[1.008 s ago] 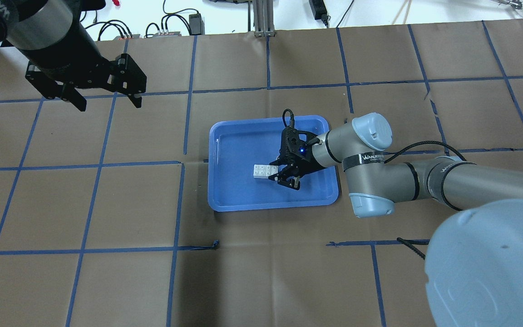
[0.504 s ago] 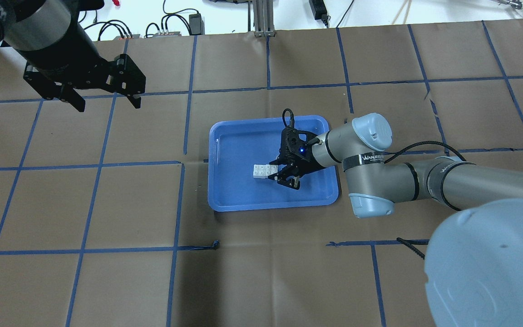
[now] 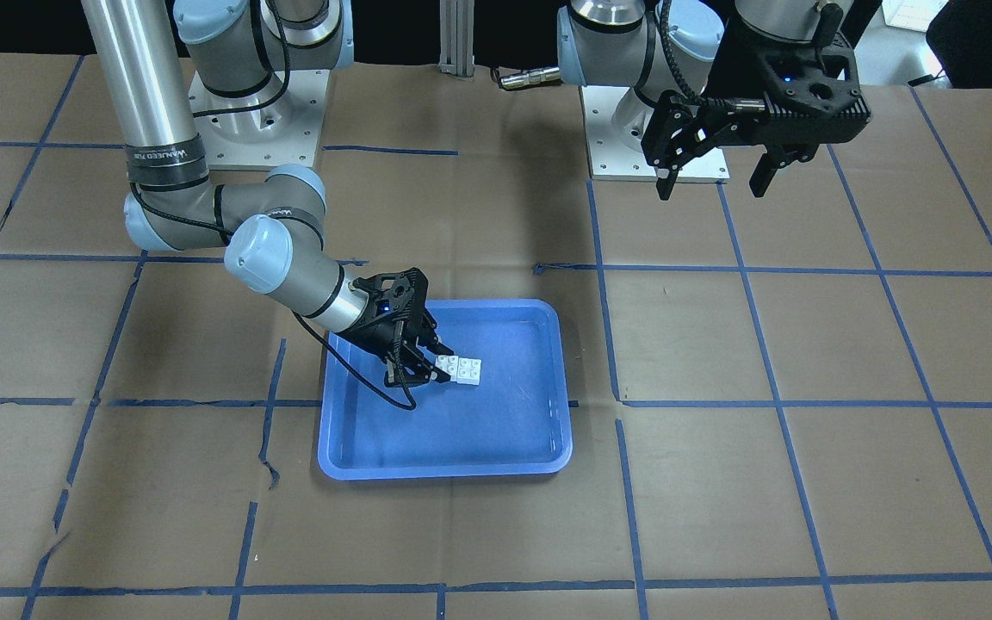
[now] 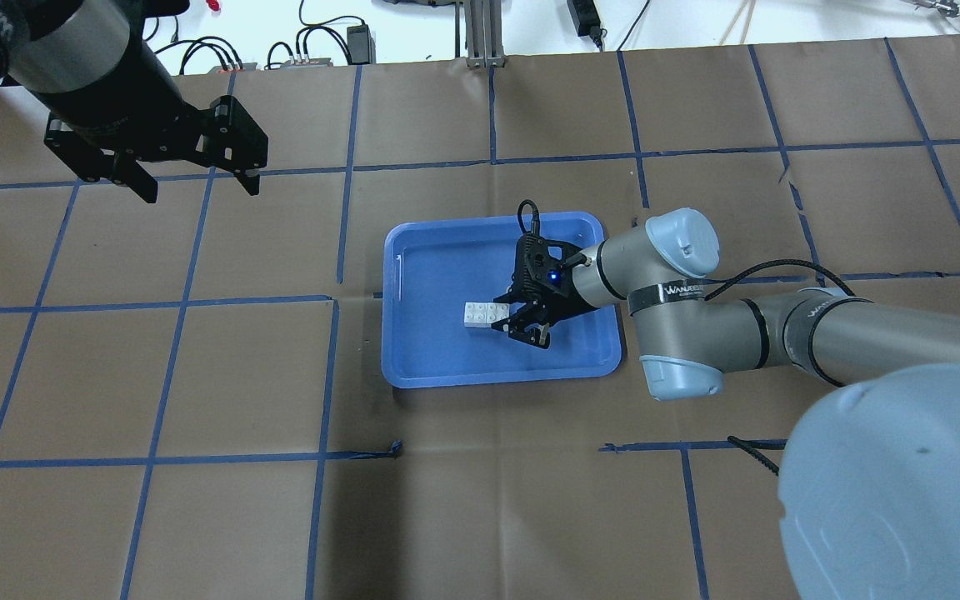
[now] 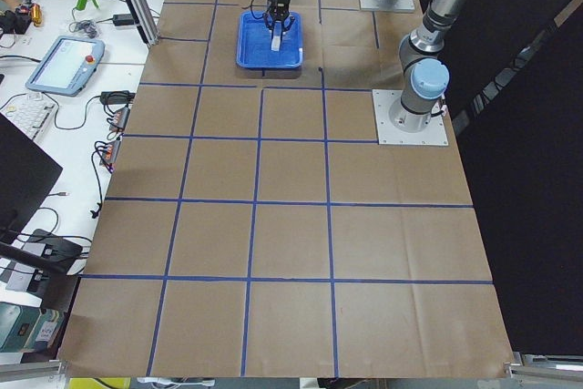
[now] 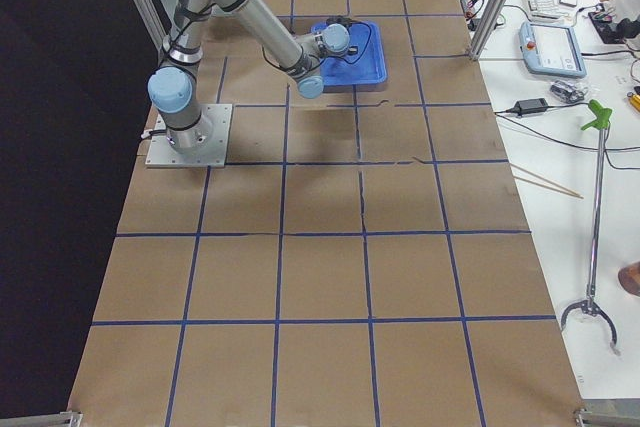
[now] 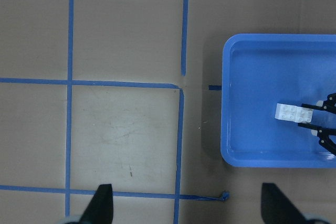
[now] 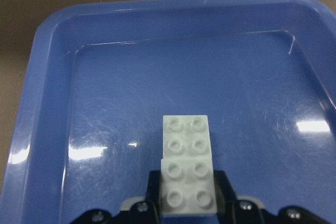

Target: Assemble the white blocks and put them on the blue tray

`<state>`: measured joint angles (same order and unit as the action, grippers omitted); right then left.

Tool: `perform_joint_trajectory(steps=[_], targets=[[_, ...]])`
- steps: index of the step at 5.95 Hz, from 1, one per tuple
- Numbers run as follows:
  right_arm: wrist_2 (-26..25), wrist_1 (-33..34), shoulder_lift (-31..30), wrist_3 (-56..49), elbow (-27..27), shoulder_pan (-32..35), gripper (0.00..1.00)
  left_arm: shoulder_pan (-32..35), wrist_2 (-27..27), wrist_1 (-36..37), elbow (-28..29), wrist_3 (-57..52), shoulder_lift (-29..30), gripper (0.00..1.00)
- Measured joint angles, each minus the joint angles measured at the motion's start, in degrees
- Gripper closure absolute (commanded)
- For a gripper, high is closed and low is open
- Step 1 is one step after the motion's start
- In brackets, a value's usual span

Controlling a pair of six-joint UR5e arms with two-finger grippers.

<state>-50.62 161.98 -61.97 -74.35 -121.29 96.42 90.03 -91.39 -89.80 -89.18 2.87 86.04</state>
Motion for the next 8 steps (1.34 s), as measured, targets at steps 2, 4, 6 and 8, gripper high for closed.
perform_joint_trajectory(steps=[2, 4, 6, 8], targets=[[0.1, 0.0, 0.0, 0.0, 0.0, 0.0, 0.6, -0.1, -0.1, 0.3, -1.1, 0.0, 0.1, 0.0], [0.2, 0.0, 0.0, 0.0, 0.0, 0.0, 0.57, 0.2, 0.0, 1.3, -1.3, 1.3, 0.8, 0.0], [0.3, 0.0, 0.0, 0.0, 0.0, 0.0, 0.54, 0.3, 0.0, 1.6, -1.3, 1.8, 0.8, 0.0], [0.3, -0.1, 0.0, 0.0, 0.0, 0.0, 0.53, 0.2, 0.0, 1.6, -1.4, 1.9, 0.8, 0.0]])
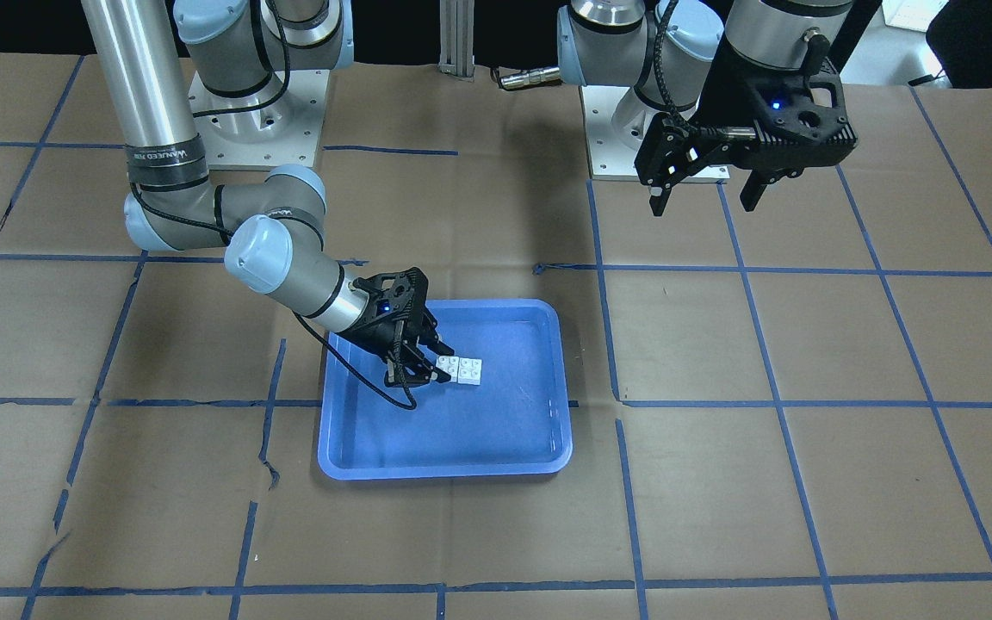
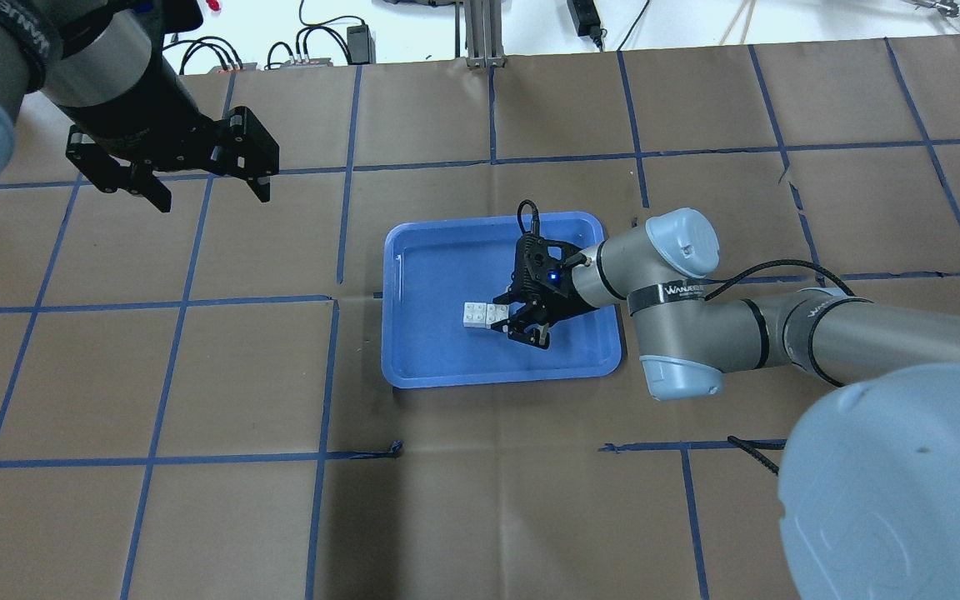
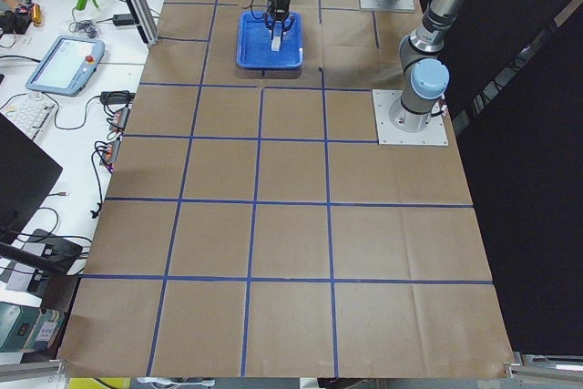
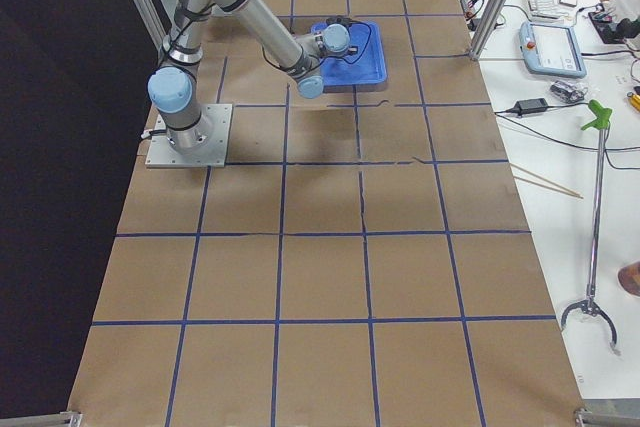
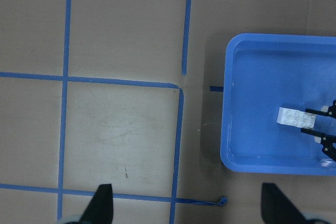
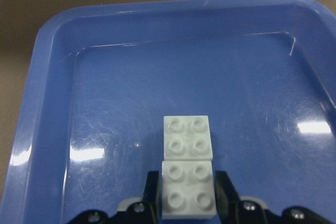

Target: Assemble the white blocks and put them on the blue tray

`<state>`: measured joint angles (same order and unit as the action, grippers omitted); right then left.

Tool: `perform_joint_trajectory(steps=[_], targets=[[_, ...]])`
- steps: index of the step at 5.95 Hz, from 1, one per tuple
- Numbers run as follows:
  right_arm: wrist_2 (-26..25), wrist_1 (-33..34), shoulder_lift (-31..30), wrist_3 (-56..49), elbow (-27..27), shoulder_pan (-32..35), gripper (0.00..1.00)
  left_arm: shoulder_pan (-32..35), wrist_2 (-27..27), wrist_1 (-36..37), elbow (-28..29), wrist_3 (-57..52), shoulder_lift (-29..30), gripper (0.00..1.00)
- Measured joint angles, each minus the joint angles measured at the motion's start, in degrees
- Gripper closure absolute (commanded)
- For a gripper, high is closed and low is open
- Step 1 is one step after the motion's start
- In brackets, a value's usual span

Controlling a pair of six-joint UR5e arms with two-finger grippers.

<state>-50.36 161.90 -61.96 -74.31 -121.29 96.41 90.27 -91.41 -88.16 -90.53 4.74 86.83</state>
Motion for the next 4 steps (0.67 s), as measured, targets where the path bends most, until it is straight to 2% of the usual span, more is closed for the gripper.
perform_joint_trajectory(steps=[1, 2, 4], targets=[[0.0, 0.0, 0.0, 0.0, 0.0, 0.0, 0.39, 0.0, 0.0, 0.0, 0.0, 0.0, 0.0, 0.0], [0.0, 0.0, 0.0, 0.0, 0.1, 0.0, 0.0, 0.0, 0.0, 0.0, 0.0, 0.0, 0.1, 0.0], [-0.6, -0.5, -0.7, 3.3, 1.1, -0.1, 0.0, -0.1, 0.0, 0.0, 0.0, 0.1, 0.1, 0.0]])
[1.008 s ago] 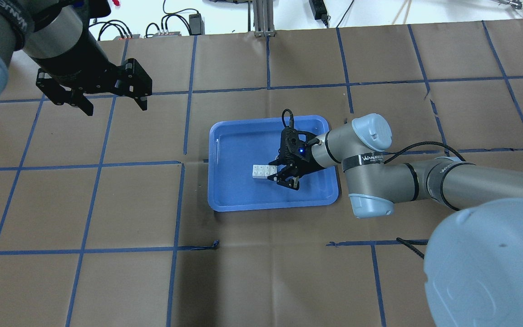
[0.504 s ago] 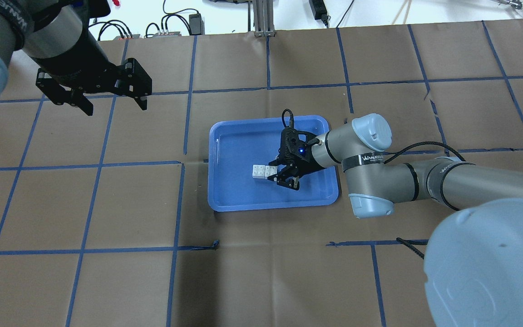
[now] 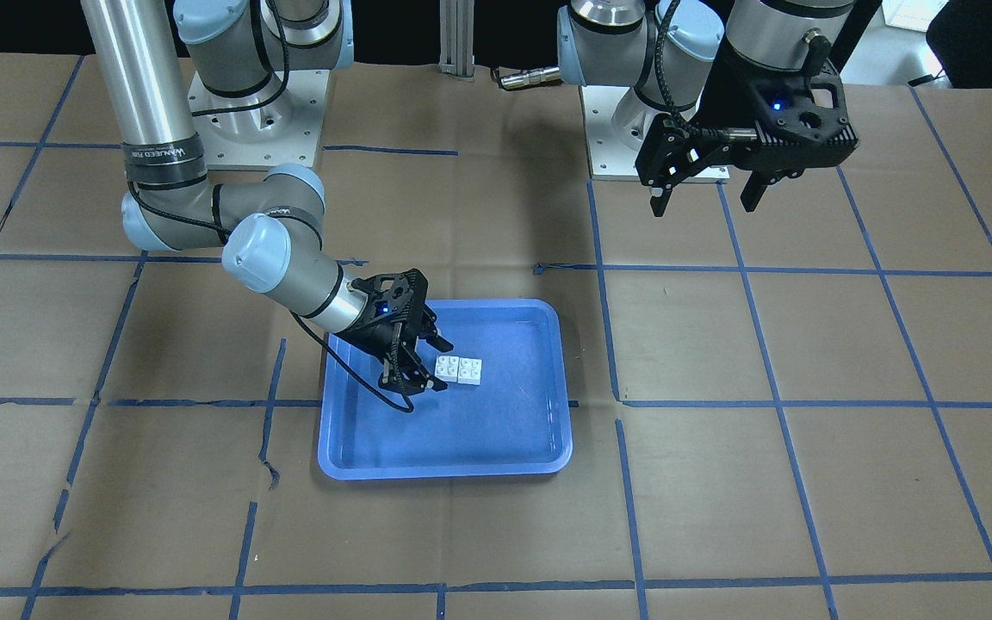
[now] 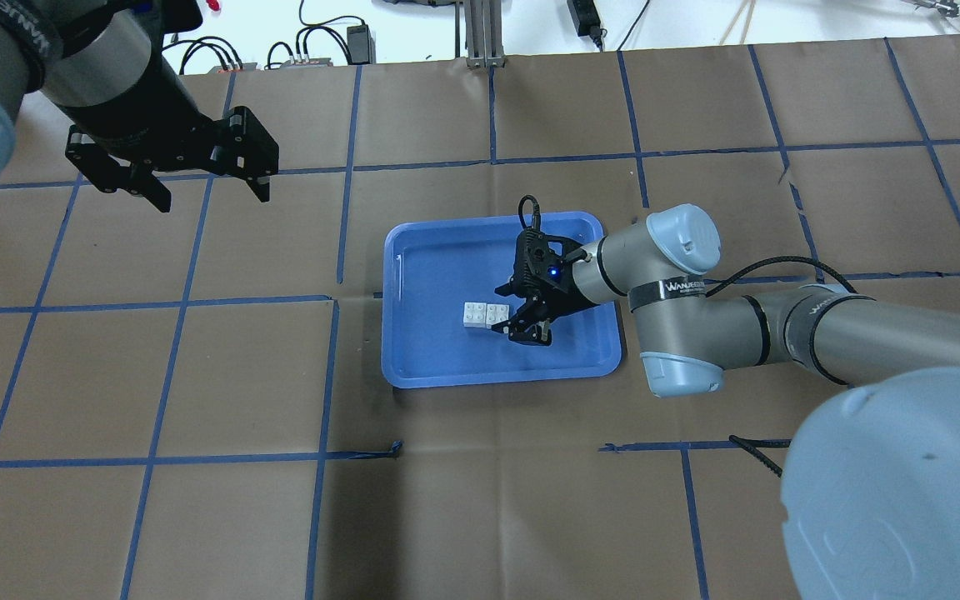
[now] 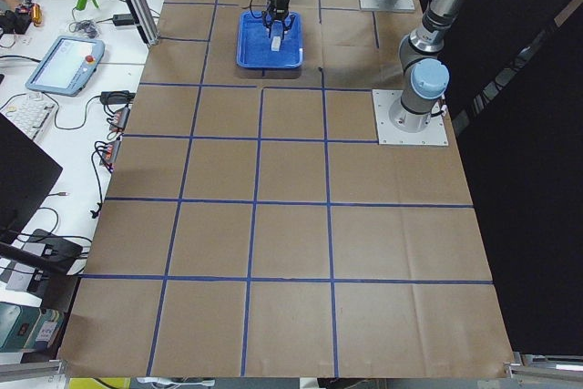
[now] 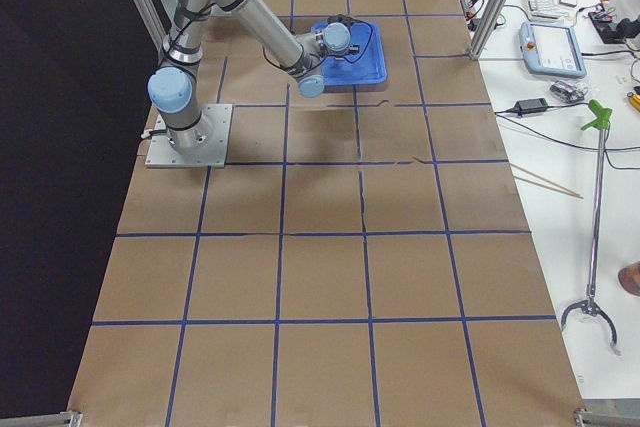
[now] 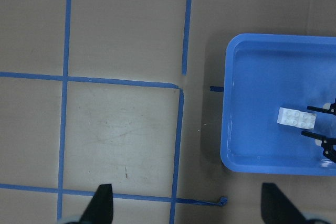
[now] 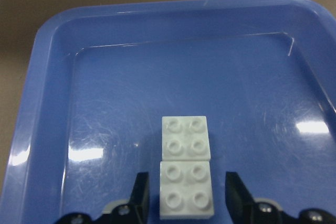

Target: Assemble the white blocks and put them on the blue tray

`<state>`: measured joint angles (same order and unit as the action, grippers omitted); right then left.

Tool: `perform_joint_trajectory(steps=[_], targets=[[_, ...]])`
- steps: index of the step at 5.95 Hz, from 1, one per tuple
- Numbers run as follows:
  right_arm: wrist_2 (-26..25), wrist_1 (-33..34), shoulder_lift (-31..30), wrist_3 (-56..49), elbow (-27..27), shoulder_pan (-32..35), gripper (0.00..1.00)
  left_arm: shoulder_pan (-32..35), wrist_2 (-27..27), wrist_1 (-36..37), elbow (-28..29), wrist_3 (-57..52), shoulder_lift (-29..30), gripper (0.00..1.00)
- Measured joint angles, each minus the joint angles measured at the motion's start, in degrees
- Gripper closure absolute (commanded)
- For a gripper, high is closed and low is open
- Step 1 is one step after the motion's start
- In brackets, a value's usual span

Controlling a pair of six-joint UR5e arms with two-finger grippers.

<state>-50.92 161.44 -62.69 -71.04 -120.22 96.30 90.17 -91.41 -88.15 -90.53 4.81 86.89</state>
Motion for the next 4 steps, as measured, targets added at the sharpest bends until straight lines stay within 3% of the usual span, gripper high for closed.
perform_joint_trajectory(steps=[2, 4], targets=[[-2.5, -7.6, -3.1, 4.2, 4.0, -0.6, 0.0, -0.1, 0.0, 0.0, 0.0, 0.0, -0.1, 0.0], [-8.6, -25.4, -9.5, 4.7, 10.4, -1.7, 0.0, -0.2, 0.0, 0.1, 0.0, 0.0, -0.5, 0.0]])
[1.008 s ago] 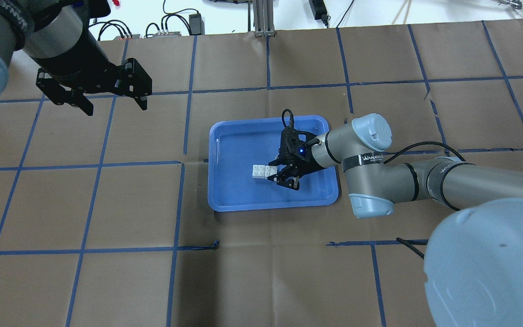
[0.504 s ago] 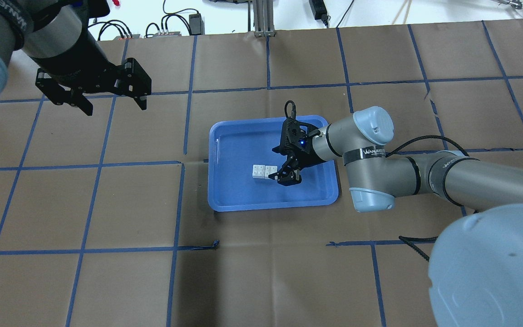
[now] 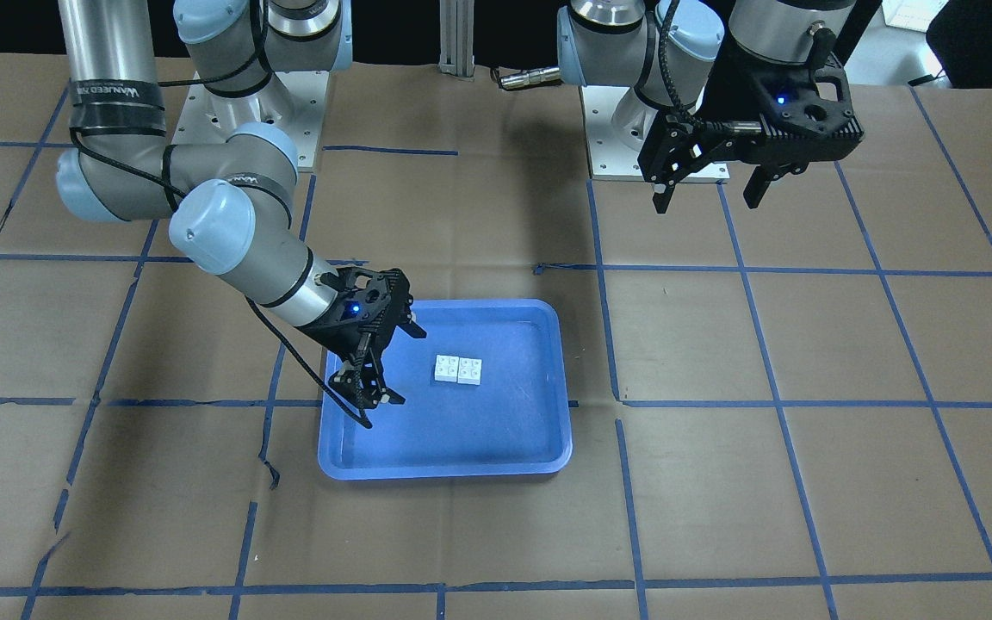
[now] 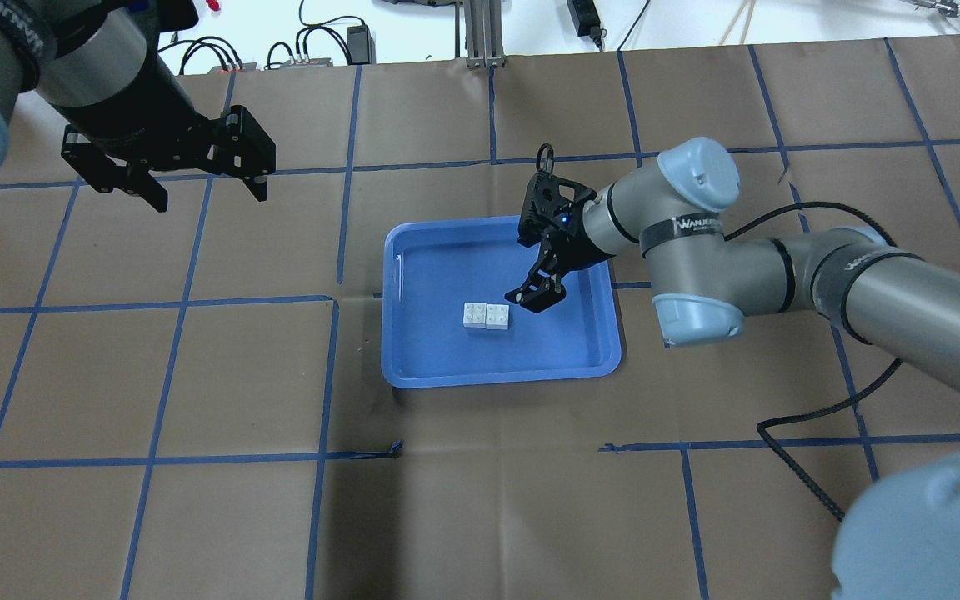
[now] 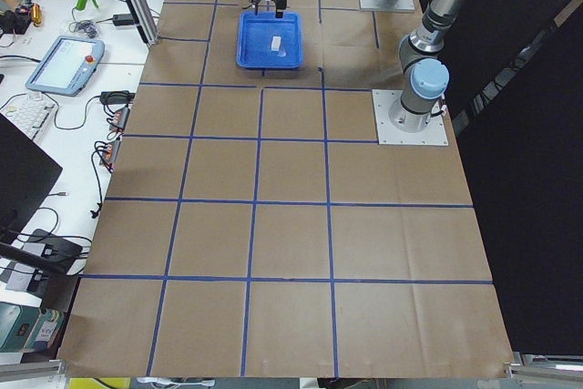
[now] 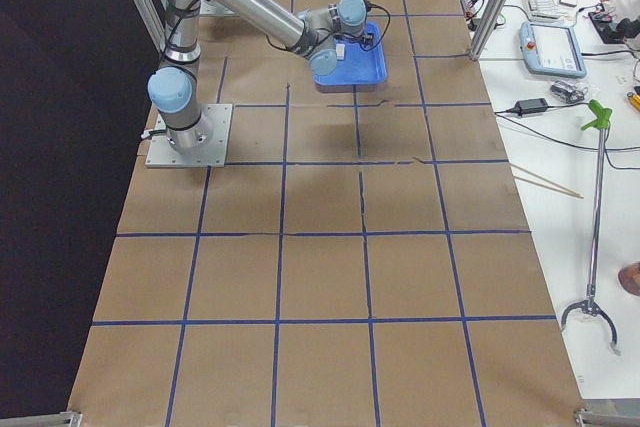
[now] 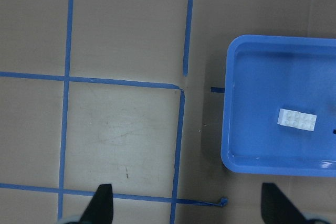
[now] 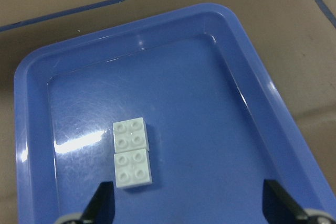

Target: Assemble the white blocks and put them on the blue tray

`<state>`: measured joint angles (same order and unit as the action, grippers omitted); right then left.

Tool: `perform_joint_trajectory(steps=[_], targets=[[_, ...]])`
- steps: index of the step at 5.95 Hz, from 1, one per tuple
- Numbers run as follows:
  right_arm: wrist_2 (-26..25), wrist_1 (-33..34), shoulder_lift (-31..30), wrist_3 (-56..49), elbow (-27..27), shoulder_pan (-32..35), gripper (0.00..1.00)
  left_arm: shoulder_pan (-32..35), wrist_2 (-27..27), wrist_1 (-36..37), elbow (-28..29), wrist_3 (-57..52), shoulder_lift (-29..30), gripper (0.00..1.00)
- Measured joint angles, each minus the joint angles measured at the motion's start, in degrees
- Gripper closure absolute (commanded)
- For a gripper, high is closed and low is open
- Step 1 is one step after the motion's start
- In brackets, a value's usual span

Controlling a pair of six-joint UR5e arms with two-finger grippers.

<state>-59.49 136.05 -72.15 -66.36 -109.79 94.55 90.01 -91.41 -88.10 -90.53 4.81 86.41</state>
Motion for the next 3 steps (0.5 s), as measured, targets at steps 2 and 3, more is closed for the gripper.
perform_joint_trajectory(steps=[2, 3], targets=[[-7.6, -17.8, -5.6, 2.7, 5.9, -3.1, 0.0, 0.0, -0.1, -0.1, 0.0, -0.1, -0.2, 0.0], [-12.4, -24.4, -7.7, 8.2, 8.3, -4.3, 0.0, 0.0, -0.1, -0.1, 0.0, -0.1, -0.2, 0.0]])
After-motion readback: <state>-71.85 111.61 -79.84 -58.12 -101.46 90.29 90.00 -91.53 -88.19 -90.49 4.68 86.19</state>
